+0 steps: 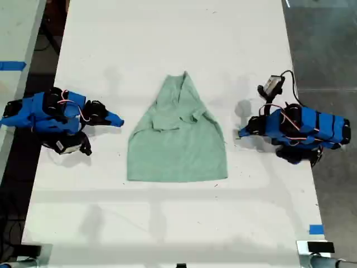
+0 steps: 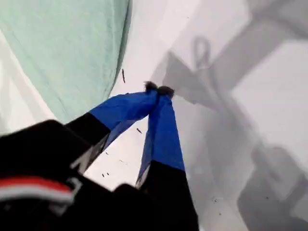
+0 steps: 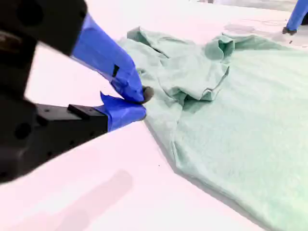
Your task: Fold t shirt
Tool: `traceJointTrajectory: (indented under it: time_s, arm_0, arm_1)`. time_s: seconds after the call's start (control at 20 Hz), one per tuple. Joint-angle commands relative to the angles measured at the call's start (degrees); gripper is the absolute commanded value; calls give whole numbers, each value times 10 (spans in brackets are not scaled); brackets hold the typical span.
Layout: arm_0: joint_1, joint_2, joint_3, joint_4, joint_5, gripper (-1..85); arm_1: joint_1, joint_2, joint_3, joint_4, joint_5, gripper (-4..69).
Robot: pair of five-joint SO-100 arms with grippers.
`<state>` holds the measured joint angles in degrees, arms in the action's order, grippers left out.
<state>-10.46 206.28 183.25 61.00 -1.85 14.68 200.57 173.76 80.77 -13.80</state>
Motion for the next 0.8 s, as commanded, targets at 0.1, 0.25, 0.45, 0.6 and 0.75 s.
traceJointTrajectory:
  time_s: [0.1,0.25,0.45,0.6,0.75]
  arm_0:
    - [9,4,-29,27,-14,181]
    - [9,4,-29,27,-14,181]
    - [9,4,-29,27,-14,181]
    - [9,4,-29,27,-14,181]
    - [9,4,-29,27,-14,181]
  arm_1:
    - [11,4,18,2,40,-10]
    - [12,4,18,2,37,-10]
    - [19,-10,-62,40,11,-10]
    - [-10,-224,-234,61,64,-10]
    - [-83,-488,-438,63,115,41]
